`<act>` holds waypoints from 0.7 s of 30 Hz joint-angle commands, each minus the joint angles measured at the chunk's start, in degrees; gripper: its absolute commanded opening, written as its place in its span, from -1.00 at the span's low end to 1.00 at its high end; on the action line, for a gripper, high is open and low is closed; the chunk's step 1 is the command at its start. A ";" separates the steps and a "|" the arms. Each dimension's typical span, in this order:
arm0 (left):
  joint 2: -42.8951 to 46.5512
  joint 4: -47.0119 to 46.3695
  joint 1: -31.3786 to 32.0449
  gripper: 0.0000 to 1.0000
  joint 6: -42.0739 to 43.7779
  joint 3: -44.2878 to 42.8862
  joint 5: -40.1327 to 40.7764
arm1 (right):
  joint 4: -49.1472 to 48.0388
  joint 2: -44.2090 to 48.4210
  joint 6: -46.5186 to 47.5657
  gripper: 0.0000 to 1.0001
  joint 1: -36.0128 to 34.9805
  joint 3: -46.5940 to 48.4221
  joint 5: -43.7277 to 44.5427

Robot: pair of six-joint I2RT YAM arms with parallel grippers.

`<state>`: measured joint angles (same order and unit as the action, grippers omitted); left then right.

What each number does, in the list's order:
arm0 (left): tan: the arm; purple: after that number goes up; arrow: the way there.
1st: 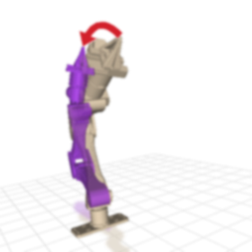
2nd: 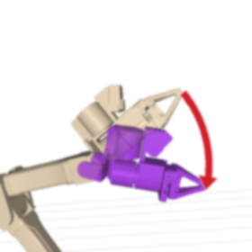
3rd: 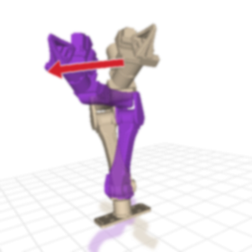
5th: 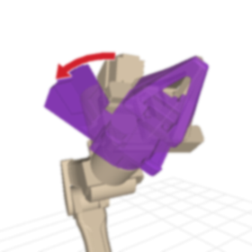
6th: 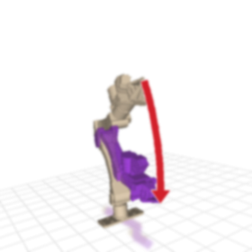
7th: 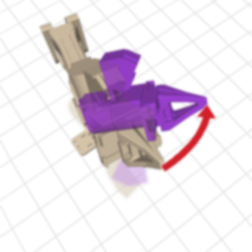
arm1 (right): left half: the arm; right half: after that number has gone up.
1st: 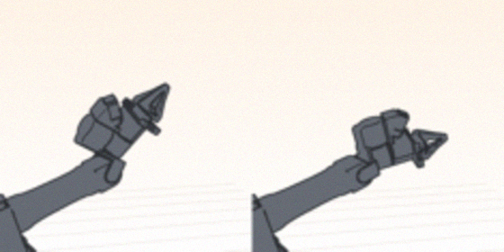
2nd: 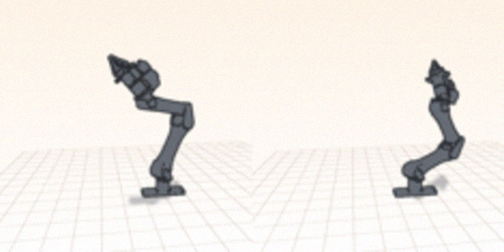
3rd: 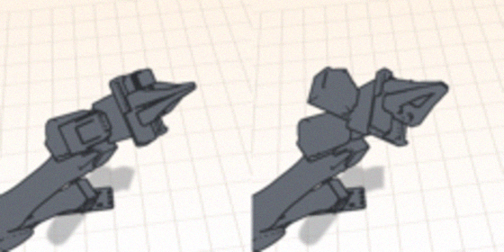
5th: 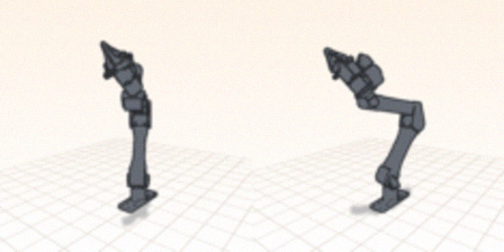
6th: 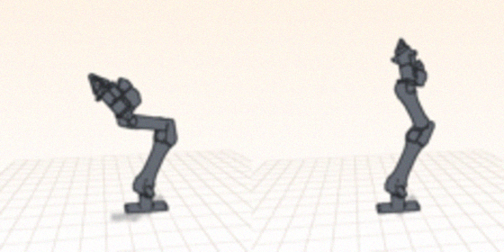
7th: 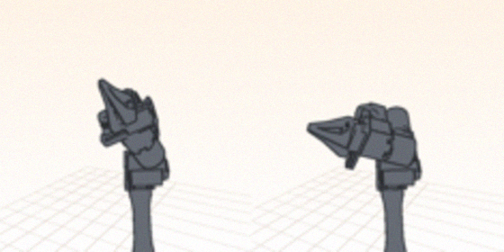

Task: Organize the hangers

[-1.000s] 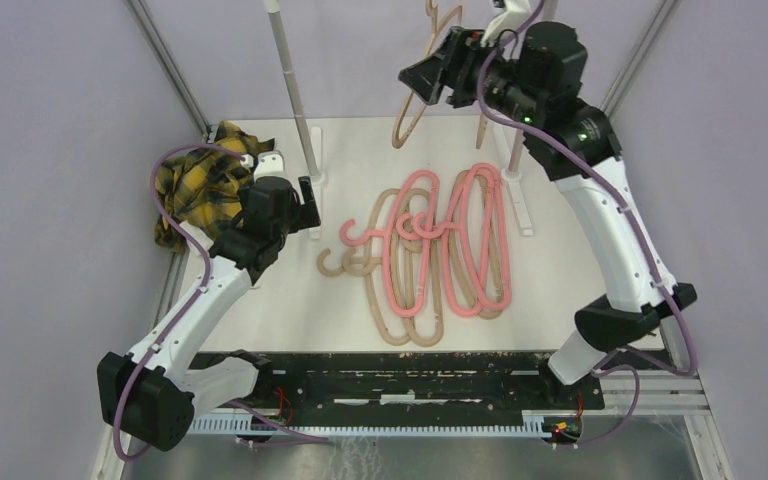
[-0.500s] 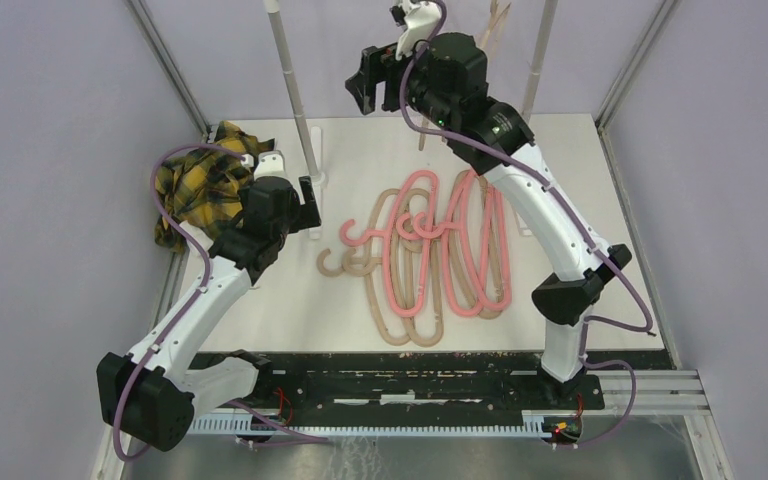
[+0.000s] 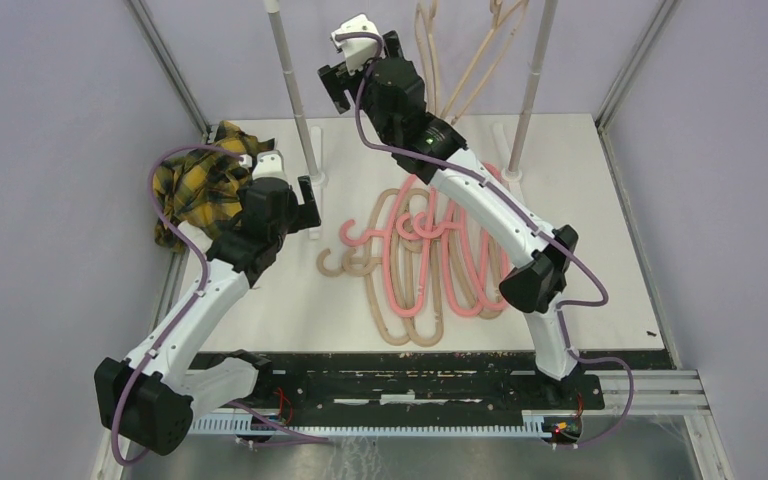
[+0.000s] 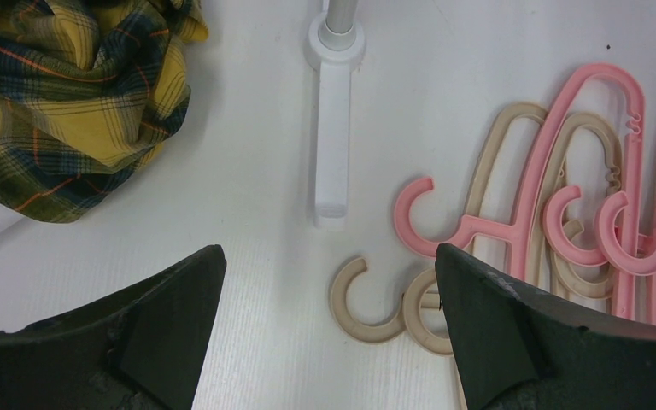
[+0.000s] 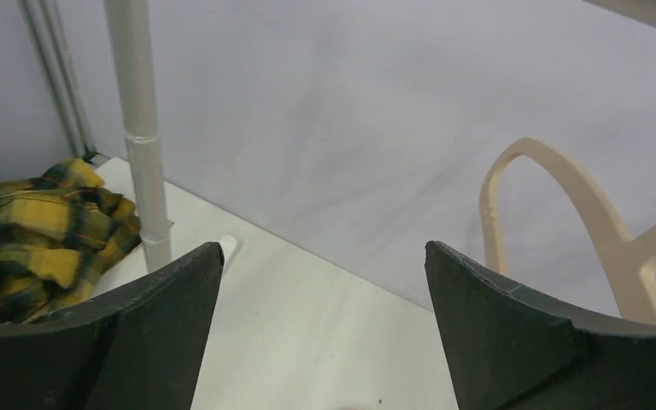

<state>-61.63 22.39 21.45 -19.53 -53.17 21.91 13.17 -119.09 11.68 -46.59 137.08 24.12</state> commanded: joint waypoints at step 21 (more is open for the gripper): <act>-2.14 -4.18 -0.29 0.99 2.57 0.67 -1.16 | -18.20 -7.10 4.68 1.00 9.22 4.85 1.28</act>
<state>-63.31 20.88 21.45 -19.51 -52.49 21.76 -0.71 -126.17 18.22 -39.90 139.17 25.54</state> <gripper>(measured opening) 0.993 0.999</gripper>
